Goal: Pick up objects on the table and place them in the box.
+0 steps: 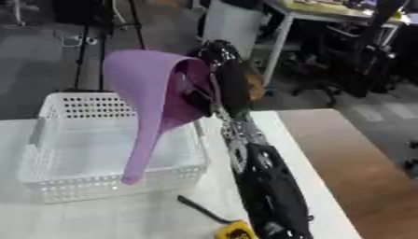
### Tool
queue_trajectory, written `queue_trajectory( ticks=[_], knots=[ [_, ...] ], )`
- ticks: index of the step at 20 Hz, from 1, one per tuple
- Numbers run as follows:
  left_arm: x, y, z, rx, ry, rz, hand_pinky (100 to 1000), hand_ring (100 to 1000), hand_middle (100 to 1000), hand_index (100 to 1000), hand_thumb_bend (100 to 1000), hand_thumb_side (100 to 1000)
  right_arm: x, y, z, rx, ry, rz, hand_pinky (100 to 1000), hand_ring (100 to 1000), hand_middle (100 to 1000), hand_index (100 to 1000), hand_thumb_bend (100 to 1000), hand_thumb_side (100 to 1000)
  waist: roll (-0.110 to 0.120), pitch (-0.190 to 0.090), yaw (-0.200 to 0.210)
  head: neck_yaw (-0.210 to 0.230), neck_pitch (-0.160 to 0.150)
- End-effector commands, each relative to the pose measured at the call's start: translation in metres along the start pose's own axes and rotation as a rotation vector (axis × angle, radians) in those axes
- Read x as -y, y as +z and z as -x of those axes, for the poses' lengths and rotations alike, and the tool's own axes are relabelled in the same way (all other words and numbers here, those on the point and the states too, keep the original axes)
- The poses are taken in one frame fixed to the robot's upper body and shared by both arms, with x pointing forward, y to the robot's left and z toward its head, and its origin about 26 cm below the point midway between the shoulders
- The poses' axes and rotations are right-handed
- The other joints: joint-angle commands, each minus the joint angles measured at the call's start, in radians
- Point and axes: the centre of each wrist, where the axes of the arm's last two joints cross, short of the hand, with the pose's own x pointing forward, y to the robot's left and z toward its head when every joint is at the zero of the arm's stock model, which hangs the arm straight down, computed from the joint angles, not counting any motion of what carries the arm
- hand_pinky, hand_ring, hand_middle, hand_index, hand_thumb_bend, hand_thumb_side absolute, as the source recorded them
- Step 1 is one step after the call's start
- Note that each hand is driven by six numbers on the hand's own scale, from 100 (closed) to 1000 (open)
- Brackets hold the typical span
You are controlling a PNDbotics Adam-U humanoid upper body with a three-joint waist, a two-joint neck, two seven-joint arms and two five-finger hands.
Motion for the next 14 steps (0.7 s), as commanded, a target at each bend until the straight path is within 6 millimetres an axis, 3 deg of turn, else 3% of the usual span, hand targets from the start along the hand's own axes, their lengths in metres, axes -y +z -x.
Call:
queue_trajectory(
  ticks=[1, 9, 11, 14],
  knots=[
    [0.001, -0.005, -0.006, 0.022, 0.014, -0.005, 705, 553, 475, 725, 100, 942, 0.006, -0.013, 0.009, 0.158, -0.079, 0.145, 797, 642, 505, 627, 100, 658, 0.005, -0.02, 0.002, -0.006, -0.011],
    [0.002, -0.005, -0.006, 0.022, 0.017, -0.006, 705, 554, 475, 726, 100, 943, -0.001, -0.005, 0.012, 0.194, -0.052, 0.06, 825, 710, 576, 682, 100, 745, 0.005, -0.017, 0.008, -0.014, -0.014],
    [0.002, -0.005, -0.006, 0.021, 0.018, -0.005, 705, 553, 474, 726, 100, 943, -0.004, -0.001, 0.014, 0.199, -0.037, 0.023, 840, 756, 647, 737, 100, 883, 0.005, -0.016, 0.011, -0.018, -0.015],
    [0.002, -0.005, -0.007, 0.02, 0.02, -0.005, 705, 553, 474, 726, 100, 943, -0.008, 0.006, 0.018, 0.191, 0.006, -0.036, 864, 800, 740, 795, 100, 935, 0.005, -0.015, 0.015, -0.022, -0.015]
  ],
)
